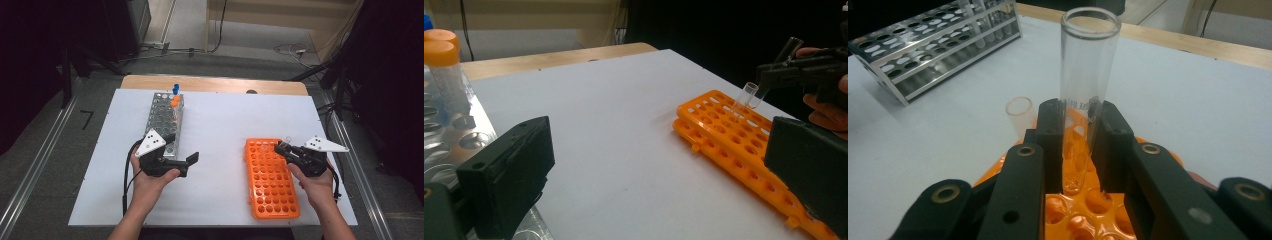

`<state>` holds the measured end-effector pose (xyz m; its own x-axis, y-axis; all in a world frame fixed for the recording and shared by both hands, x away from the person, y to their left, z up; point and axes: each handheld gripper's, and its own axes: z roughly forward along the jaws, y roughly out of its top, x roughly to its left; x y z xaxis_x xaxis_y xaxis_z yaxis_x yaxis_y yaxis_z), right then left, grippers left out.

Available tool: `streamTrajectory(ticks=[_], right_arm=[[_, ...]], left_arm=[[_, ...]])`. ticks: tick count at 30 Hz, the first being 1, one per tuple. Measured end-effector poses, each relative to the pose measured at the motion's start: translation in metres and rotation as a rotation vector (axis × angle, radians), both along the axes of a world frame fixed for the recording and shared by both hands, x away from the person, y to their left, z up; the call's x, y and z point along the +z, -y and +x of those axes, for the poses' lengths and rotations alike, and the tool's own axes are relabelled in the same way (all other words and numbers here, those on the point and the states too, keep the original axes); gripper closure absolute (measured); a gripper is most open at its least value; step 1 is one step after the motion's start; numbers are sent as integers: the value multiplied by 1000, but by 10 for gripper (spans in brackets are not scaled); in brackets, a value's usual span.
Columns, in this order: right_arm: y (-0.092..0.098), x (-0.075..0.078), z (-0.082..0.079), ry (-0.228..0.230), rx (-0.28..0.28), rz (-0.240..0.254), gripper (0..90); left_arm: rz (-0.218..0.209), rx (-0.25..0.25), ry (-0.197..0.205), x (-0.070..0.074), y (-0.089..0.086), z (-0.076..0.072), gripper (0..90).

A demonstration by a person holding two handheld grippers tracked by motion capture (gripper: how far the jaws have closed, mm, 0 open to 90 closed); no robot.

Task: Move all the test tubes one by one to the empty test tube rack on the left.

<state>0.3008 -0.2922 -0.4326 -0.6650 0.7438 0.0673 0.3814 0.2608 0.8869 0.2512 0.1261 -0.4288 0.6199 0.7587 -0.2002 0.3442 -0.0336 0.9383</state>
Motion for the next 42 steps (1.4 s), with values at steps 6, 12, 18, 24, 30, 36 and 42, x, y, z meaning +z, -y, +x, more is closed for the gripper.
streamTrajectory(ticks=[6,12,18,24,30,36,42], right_arm=[[-8,8,-5,4,28,0,739],[-17,13,-11,4,56,2,739],[-33,16,-18,4,109,2,739],[-51,16,-24,-6,167,0,739],[-66,13,-29,-21,210,-3,739],[-79,11,-33,-33,250,-10,739],[-94,10,-39,-40,294,-21,739]], left_arm=[[3,-23,6,2,5,-2,1],[-2,-41,11,4,10,-4,2],[-20,-74,22,6,15,-6,53],[-27,-132,29,7,26,-8,120],[-30,-194,32,8,39,-11,182],[-36,-264,44,8,50,-14,311],[-45,-307,44,10,59,-15,419]])
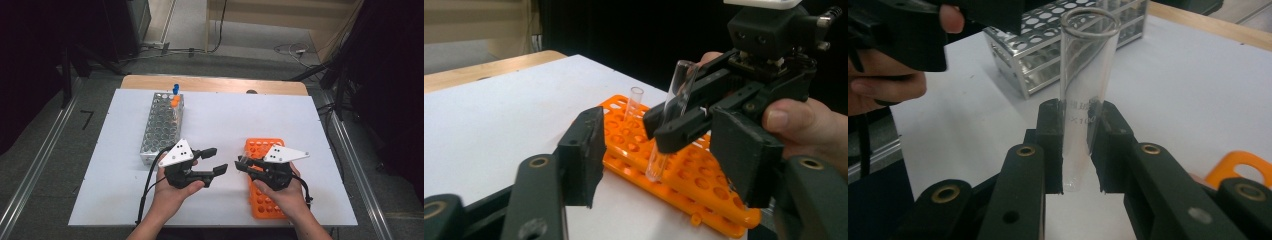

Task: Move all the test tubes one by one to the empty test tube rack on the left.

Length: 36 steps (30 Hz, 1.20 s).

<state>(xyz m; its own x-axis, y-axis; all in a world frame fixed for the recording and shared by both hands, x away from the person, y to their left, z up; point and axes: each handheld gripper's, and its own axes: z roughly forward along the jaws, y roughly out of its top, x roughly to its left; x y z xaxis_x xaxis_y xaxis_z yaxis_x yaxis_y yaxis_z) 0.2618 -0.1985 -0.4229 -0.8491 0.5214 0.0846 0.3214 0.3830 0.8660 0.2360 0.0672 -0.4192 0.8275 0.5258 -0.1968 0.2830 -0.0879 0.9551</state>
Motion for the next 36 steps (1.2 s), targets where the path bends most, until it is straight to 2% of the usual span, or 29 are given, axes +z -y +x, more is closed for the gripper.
streamTrajectory(ticks=[11,16,18,32,36], right_arm=[[-26,-4,-12,-10,78,-32,739],[-31,-4,-14,-19,96,-31,739],[-32,-5,-15,-25,97,-35,739],[-32,-6,-13,-47,115,-8,735],[-28,-7,-12,-59,120,6,689]], left_arm=[[33,-65,5,-2,12,-1,608],[59,-84,-5,-4,16,0,691],[51,-97,-12,-4,16,1,719],[57,-80,23,-3,14,0,767],[46,-63,31,-1,10,0,767]])
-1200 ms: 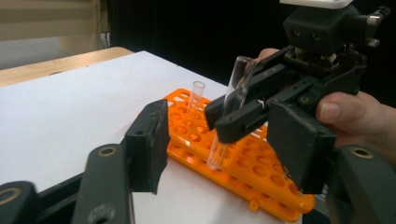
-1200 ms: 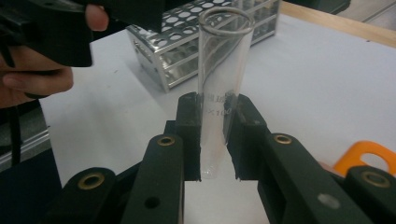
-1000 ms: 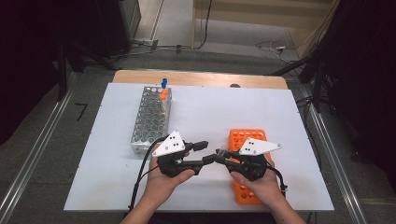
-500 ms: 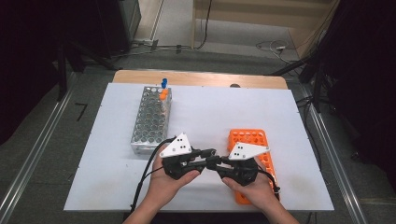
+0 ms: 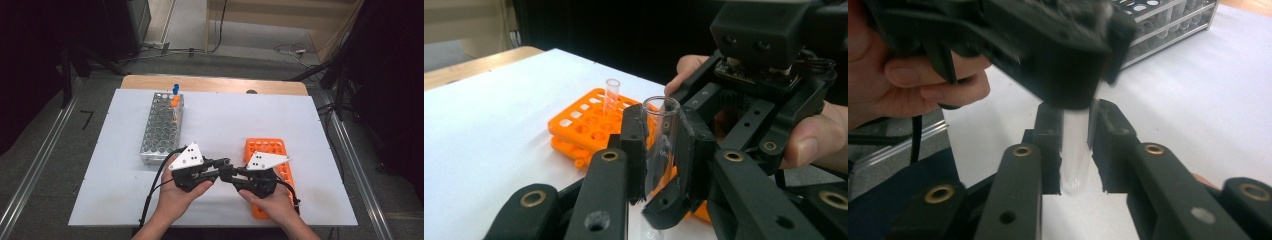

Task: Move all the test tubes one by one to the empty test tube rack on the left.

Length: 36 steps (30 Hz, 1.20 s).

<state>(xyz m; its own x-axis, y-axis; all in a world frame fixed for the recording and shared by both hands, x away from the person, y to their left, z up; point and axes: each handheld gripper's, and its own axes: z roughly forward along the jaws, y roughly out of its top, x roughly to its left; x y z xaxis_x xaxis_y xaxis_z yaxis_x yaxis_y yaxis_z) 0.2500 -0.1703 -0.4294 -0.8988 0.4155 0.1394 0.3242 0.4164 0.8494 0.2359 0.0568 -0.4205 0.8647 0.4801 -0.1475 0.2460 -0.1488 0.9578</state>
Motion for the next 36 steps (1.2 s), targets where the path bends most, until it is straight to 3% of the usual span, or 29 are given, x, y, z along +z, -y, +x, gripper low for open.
streamTrajectory(ticks=[8,13,15,17,31,36], right_arm=[[27,3,5,18,-23,51,391],[45,5,7,33,-40,41,173],[52,5,5,65,-73,30,63],[60,4,3,72,-86,31,19],[116,-3,0,69,-148,35,8],[129,-6,6,60,-181,51,8]], left_arm=[[-31,56,-2,4,-19,7,767],[-42,89,-3,7,-30,14,767],[-39,99,2,8,-35,17,767],[-36,117,4,9,-41,20,767],[-34,248,35,20,-73,44,766],[1,300,40,22,-81,56,765]])
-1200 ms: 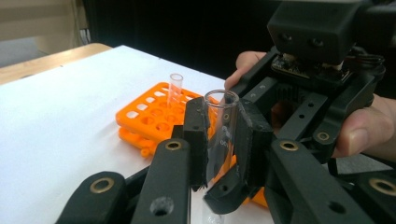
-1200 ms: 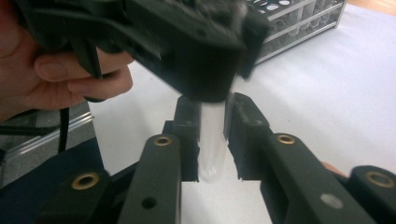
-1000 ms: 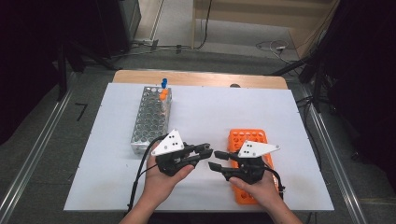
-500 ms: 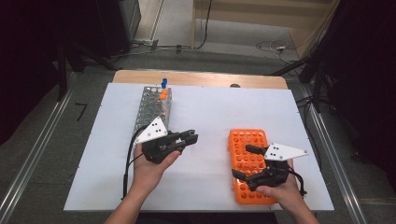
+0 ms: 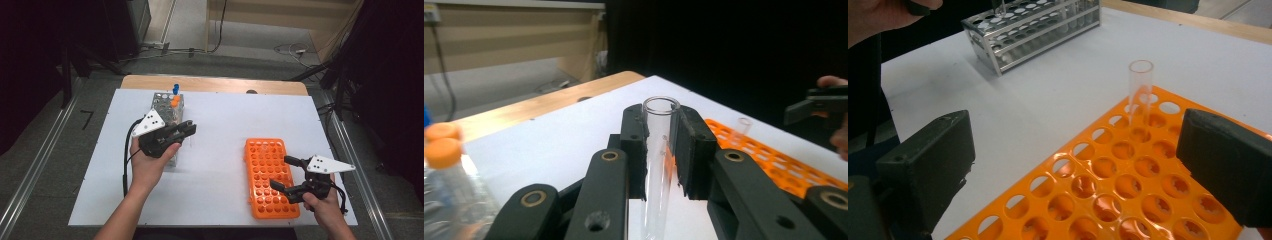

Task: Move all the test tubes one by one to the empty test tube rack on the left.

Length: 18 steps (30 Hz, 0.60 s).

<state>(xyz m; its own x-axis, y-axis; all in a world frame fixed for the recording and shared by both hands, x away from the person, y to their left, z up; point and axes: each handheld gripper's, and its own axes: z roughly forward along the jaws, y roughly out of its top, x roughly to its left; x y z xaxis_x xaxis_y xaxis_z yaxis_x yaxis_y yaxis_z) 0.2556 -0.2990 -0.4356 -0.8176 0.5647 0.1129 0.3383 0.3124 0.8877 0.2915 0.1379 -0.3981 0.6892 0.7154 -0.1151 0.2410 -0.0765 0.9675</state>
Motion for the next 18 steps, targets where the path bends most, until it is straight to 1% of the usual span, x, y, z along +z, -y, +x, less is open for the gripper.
streamTrajectory(ticks=[5,11,14,18], right_arm=[[8,-6,6,-9,-29,-9,10],[16,-11,10,-23,-60,-3,11],[19,-12,12,-20,-66,0,12],[21,-13,12,-22,-74,-2,13]], left_arm=[[-25,40,-7,-1,-13,15,765],[-31,118,9,-2,-28,33,764],[-32,161,23,-3,-35,42,764],[-47,207,19,-5,-43,53,764]])
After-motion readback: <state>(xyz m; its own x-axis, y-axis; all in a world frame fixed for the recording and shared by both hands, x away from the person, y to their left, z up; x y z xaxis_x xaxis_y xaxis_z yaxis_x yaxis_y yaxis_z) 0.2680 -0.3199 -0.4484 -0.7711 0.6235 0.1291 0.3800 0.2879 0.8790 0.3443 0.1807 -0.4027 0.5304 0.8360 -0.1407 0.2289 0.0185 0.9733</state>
